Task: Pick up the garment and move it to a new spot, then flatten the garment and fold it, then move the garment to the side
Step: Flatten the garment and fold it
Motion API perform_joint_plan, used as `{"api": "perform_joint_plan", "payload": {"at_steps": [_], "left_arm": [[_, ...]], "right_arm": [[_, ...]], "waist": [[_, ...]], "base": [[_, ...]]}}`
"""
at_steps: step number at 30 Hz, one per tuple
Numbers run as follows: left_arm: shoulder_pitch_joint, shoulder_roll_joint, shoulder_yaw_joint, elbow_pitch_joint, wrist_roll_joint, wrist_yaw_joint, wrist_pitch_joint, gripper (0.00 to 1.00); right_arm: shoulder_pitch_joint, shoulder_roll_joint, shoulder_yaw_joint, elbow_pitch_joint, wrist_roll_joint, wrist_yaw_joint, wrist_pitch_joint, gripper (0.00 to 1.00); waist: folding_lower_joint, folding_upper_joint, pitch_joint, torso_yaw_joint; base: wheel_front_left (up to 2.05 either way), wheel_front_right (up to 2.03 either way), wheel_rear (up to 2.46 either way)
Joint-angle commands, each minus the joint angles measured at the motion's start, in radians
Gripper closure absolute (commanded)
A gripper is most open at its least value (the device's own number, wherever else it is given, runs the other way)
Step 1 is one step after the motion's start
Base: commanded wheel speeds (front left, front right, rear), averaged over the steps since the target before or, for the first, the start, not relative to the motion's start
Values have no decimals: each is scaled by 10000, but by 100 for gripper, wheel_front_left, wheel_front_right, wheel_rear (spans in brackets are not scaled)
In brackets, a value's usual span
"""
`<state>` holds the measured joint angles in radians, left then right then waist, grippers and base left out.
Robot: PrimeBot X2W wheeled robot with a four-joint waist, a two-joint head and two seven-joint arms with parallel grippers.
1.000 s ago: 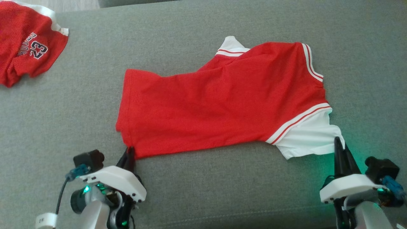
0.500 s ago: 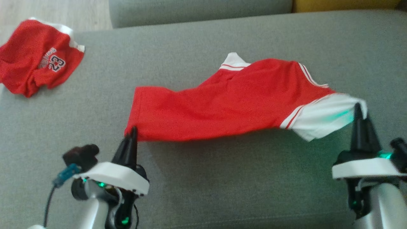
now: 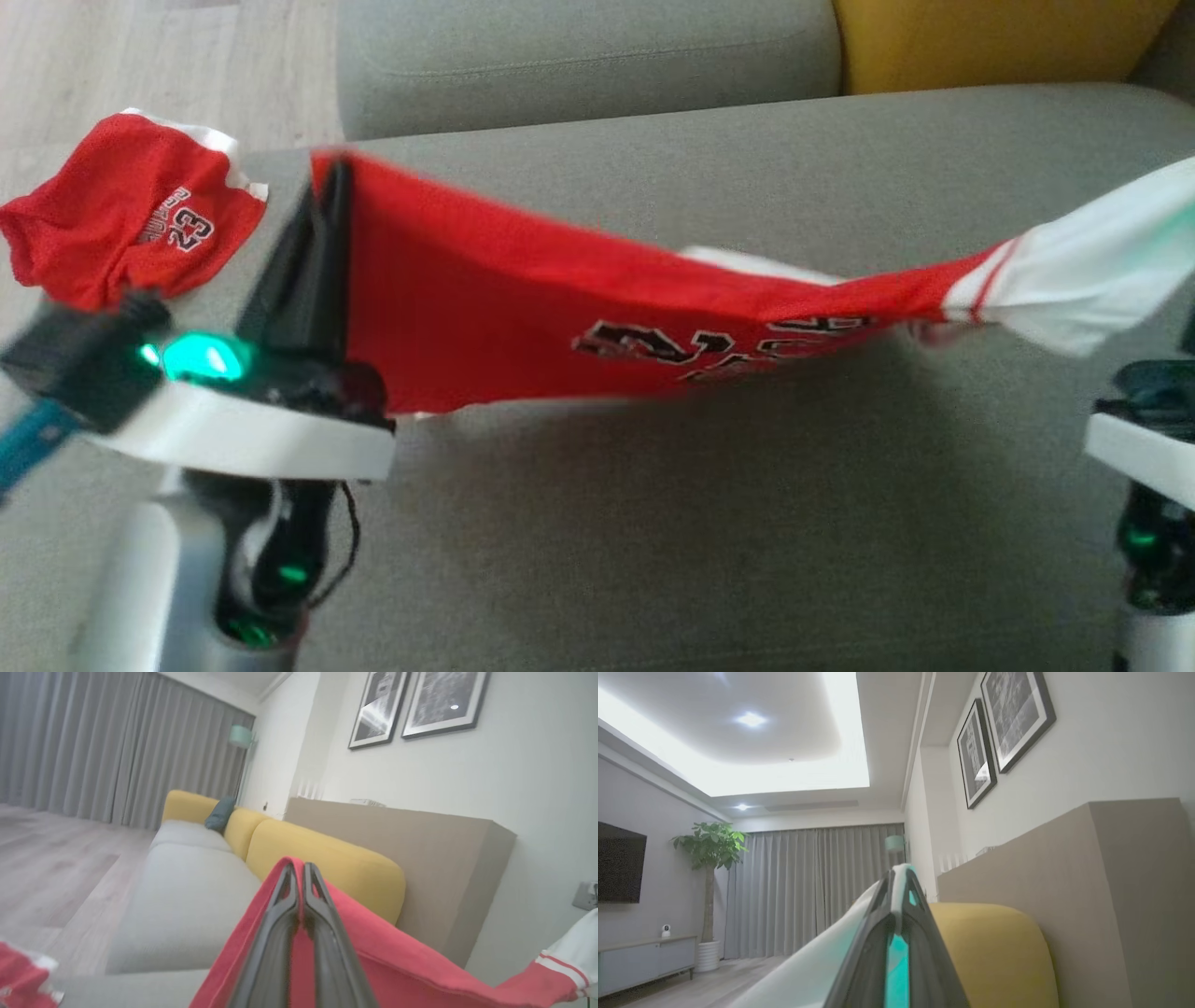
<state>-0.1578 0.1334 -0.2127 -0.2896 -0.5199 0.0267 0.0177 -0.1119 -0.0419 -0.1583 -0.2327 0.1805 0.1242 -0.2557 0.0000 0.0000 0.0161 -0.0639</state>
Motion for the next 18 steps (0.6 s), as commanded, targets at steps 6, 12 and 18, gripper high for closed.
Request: {"api": "perform_joint_plan", "payload": {"at_steps": [6,12,18], "left_arm": [[-1914,646,338,-2098,470,60,883,100],[-3556,871,388,-1954,377,21,1774,100],[-5261,1101,667,353,298,-191,1911,100]], "right_arm": [[-993,-83,-5,-2190,-56,65,111,100],[-2118,-83,-165,-2896,-193,65,747,100],[-4097,-83,205,-1363,-263,65,1057,100]], "waist": [[0,0,278,-114],[0,0,1006,-212],[0,0,2092,-381]], "base": [[0,0,0],[0,0,0],[0,0,0]]}}
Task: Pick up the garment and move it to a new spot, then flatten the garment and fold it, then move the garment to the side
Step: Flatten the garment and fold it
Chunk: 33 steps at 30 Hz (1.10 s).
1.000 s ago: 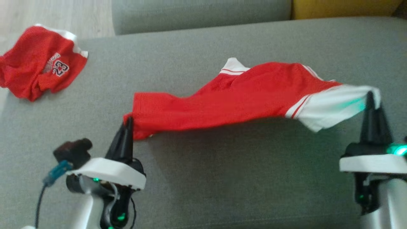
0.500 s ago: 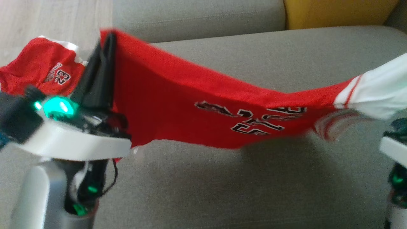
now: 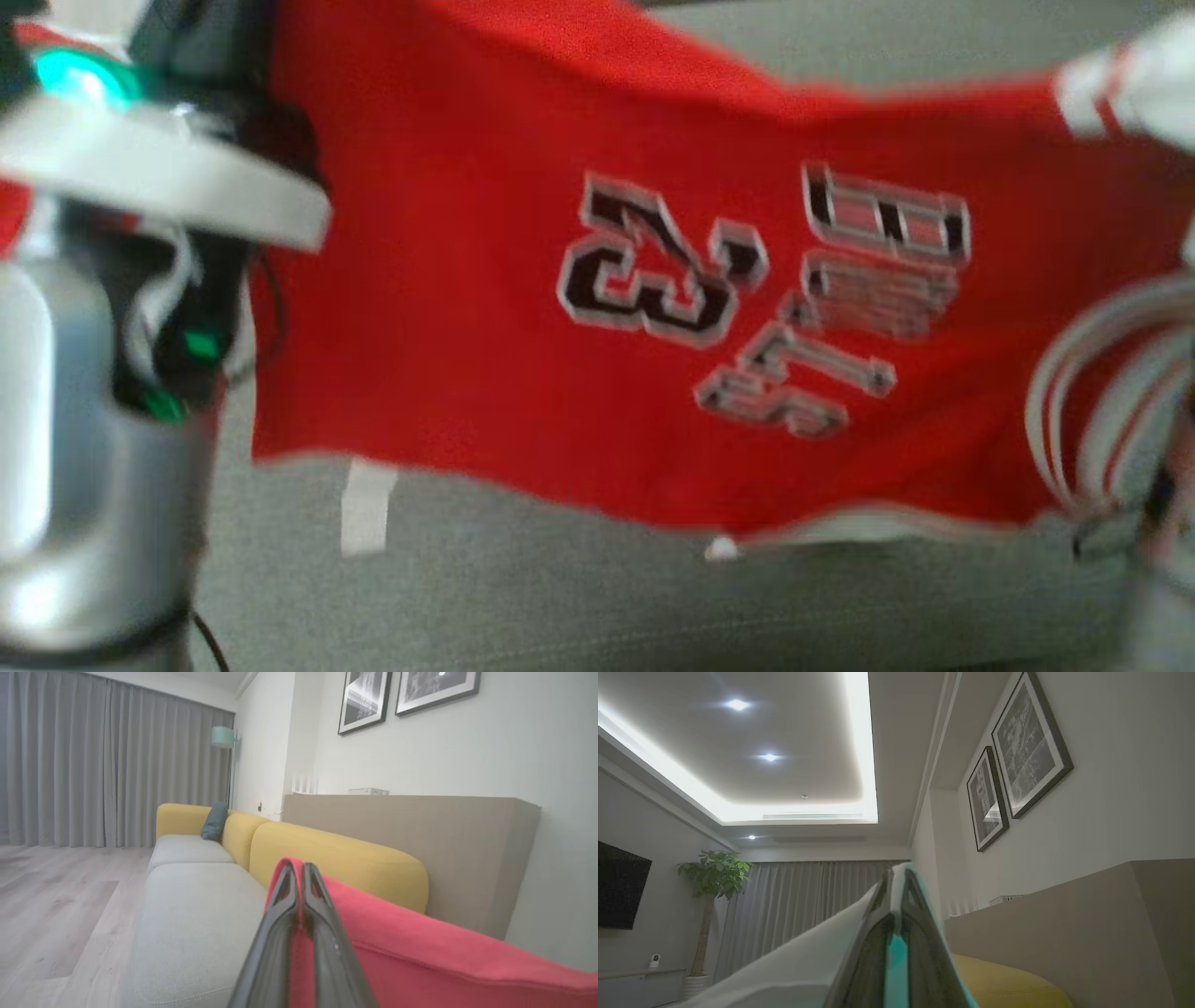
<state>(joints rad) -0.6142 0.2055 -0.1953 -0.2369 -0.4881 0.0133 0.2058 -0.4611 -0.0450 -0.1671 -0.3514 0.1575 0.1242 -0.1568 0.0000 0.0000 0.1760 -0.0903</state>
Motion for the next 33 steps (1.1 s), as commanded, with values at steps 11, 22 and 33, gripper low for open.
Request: {"api": "perform_joint_plan", "payload": {"at_steps": [11,22,33], "left_arm": [[-6362,1270,561,4719,1318,-546,-1084,100],[-8607,1597,174,7985,1975,-966,-3102,100],[-7013,1335,289,9089,966,-1343,-4489,100]], "right_arm": [[-6851,-52,839,4916,-767,65,-773,100],[-8196,-52,1833,6441,-94,65,-1046,100],[-5245,-52,2397,5229,632,65,-1049,100]], "waist": [[0,0,2490,-957],[0,0,4408,-1543],[0,0,5174,-1224]], "base": [[0,0,0],[0,0,0],[0,0,0]]}}
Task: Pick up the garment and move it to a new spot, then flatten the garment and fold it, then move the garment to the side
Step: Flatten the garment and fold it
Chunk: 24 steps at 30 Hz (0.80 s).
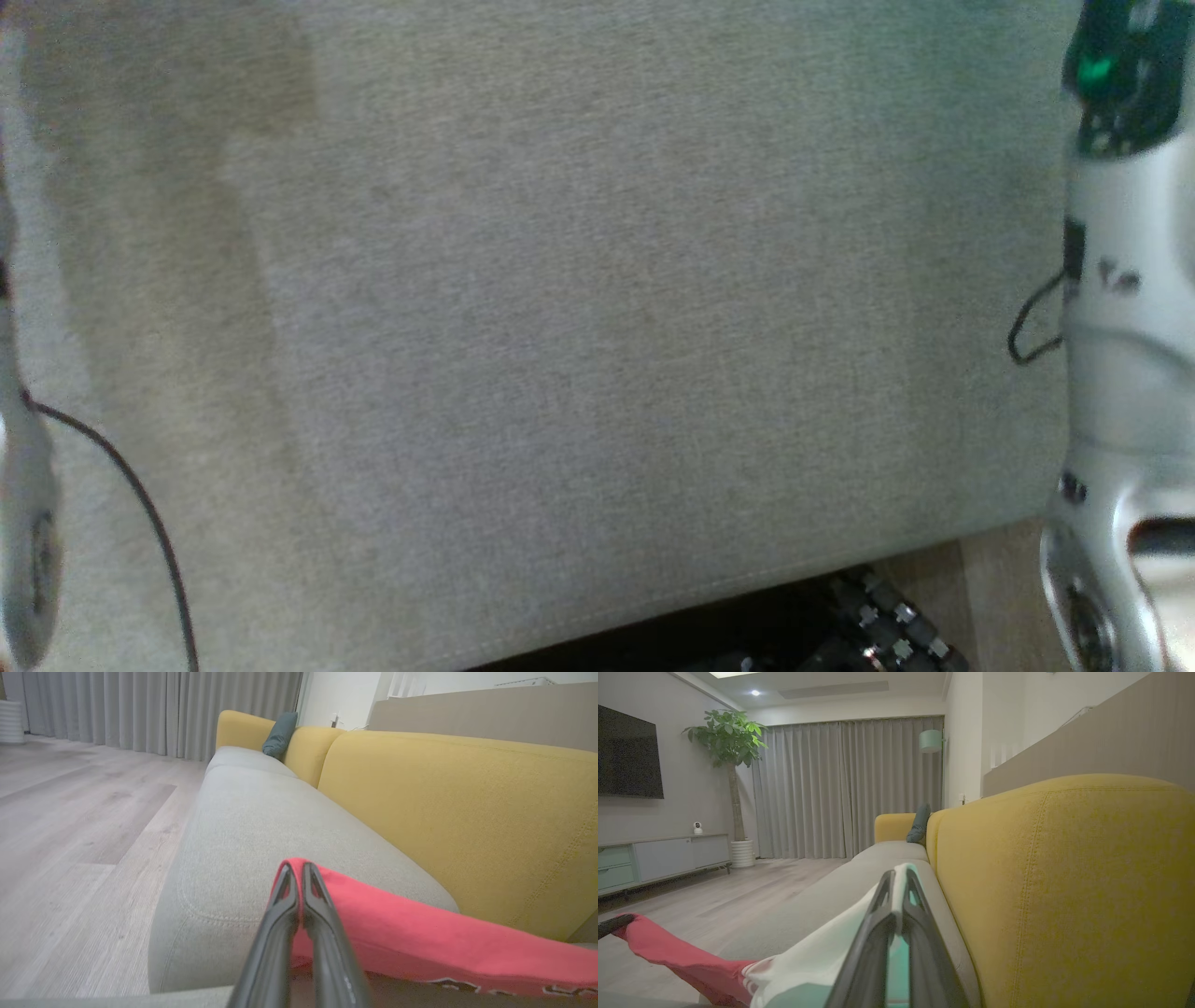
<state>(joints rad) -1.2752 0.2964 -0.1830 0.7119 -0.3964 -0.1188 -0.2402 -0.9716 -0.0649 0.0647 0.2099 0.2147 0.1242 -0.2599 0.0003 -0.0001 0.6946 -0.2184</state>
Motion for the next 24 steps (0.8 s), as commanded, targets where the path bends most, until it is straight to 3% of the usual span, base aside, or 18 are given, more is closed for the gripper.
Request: {"api": "perform_joint_plan", "payload": {"at_steps": [1,14,24], "left_arm": [[-195,376,226,-426,-108,-40,-79,100],[4005,-353,414,-2736,-938,-107,-212,100],[8074,-1150,1078,-4789,-483,-69,-215,100]], "right_arm": [[153,147,54,-528,69,65,-17,100],[4186,147,-801,-2528,50,65,-18,100],[7479,147,-1087,-3228,279,65,-18,100]], "waist": [[-3,1,-50,114],[-3,1,-1436,1076],[-3,1,-3014,1432]], "base": [[0,0,0],[0,0,0],[0,0,0]]}}
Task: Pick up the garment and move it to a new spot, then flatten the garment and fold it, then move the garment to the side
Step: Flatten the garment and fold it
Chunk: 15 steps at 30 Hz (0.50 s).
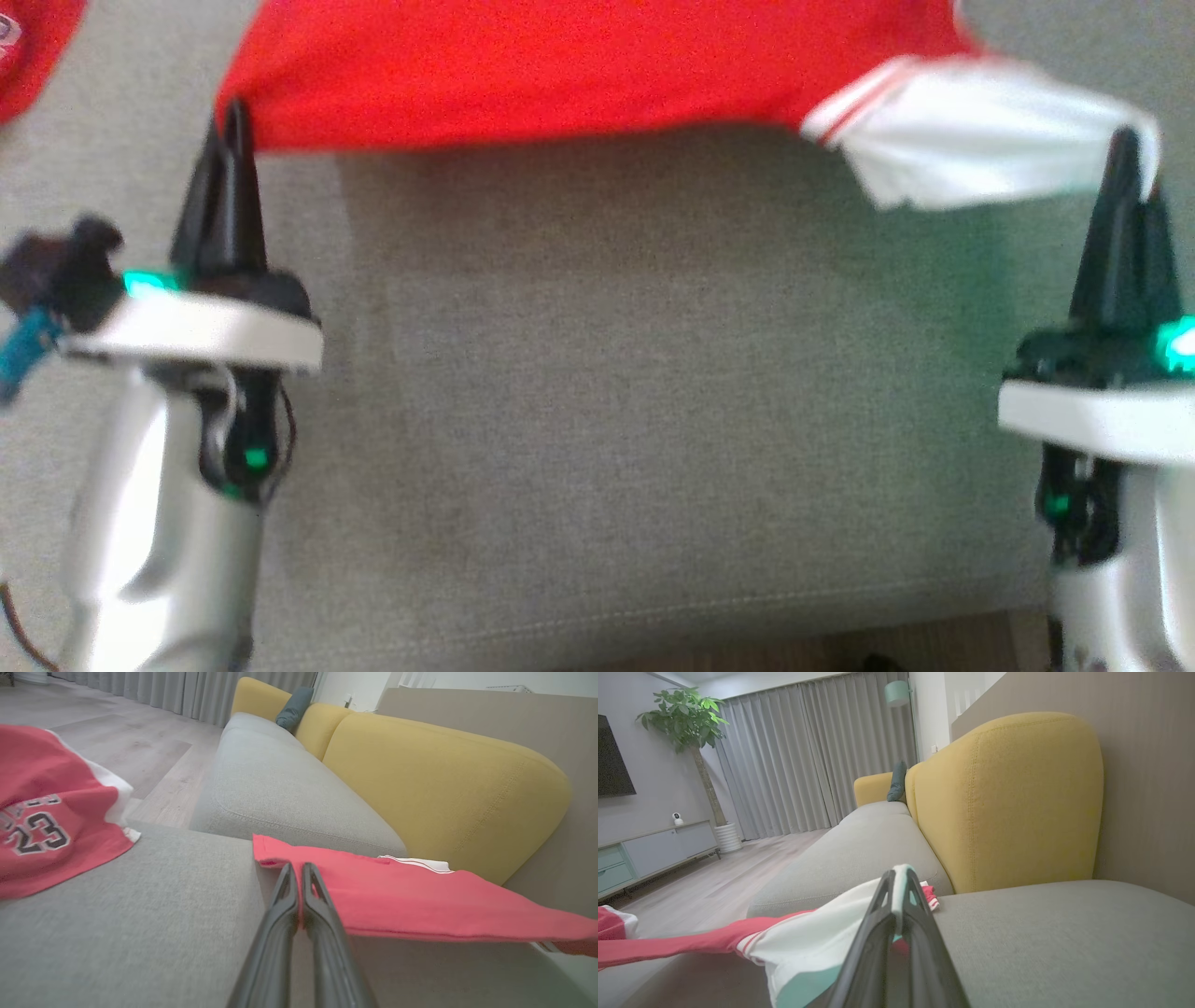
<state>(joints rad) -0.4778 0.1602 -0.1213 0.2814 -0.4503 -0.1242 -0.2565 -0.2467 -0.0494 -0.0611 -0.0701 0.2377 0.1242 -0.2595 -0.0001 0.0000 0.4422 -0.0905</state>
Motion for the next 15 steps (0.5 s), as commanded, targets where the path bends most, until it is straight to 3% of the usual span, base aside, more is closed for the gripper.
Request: {"api": "perform_joint_plan", "payload": {"at_steps": [1,9,15], "left_arm": [[441,129,518,-636,102,-17,-52,100],[3177,-543,932,-1798,184,4,-52,100],[4527,-746,769,-2536,262,94,-52,100]], "right_arm": [[513,-8,188,-464,44,65,-22,100],[2494,-8,18,-1028,7,65,-22,100],[3592,-8,-100,-1500,-156,65,-22,100]], "waist": [[1,0,-651,157],[1,0,-1724,66],[1,0,-2176,69]], "base": [[0,0,0],[0,0,0],[0,0,0]]}}
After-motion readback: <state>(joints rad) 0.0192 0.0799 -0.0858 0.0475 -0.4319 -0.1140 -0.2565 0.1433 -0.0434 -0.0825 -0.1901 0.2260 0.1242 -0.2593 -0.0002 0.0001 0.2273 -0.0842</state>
